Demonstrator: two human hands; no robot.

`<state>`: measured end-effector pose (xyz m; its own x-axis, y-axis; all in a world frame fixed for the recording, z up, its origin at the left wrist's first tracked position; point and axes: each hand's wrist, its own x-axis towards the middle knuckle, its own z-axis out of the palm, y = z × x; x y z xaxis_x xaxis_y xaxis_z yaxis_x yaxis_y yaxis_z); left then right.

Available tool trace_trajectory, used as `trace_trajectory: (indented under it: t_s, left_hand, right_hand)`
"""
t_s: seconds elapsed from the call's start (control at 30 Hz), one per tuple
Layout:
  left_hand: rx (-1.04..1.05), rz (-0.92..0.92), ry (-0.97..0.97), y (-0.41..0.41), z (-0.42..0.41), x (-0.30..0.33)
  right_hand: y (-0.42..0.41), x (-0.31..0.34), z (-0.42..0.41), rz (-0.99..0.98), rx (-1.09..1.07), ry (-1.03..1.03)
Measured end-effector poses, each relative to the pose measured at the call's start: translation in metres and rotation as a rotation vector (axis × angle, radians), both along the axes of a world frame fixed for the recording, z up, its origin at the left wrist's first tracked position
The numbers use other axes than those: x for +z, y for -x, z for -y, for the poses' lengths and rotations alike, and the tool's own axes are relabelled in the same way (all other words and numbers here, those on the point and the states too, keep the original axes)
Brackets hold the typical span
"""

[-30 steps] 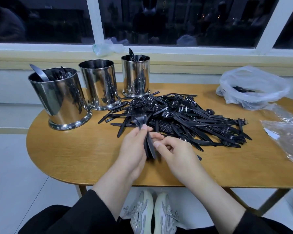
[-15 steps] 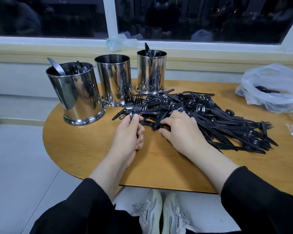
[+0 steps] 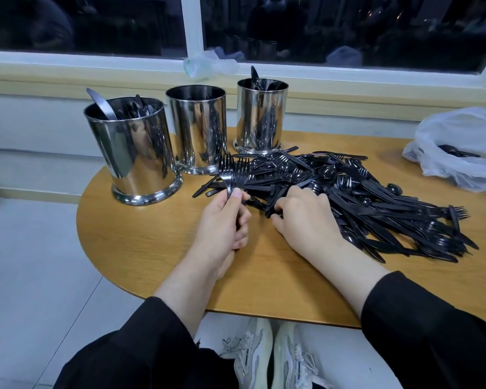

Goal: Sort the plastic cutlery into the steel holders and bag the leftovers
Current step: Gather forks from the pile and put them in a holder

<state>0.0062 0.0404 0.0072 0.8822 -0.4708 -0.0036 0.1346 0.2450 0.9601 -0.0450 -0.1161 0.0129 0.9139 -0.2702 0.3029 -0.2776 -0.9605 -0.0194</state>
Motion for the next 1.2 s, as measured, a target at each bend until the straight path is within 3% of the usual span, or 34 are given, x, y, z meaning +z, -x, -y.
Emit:
trace_trajectory:
  t_s: [0.2,0.5,0.77,1.03,1.2]
  left_hand:
    - [0.004,-0.012,0.013,0.000,0.000,0.000]
    - [0.013,-0.016,0.010,0.001,0.000,0.001]
    - [0.020,-0.017,0.003,0.002,-0.001,0.002]
    - [0.017,-0.006,0.001,0.001,-0.001,0.001]
    - [0.019,-0.013,0.004,-0.001,-0.002,-0.001]
  right_hand:
    - [0.001,-0.004,0.005,0.067,0.085,0.065]
    - [0.003,-0.002,0.008,0.011,0.083,0.070]
    - [0.004,-0.007,0.015,0.119,0.129,0.084]
    - [0.029,0.000,0.025,0.226,0.195,0.013]
    - [0.053,0.006,0.035,0.182,0.177,-0.111]
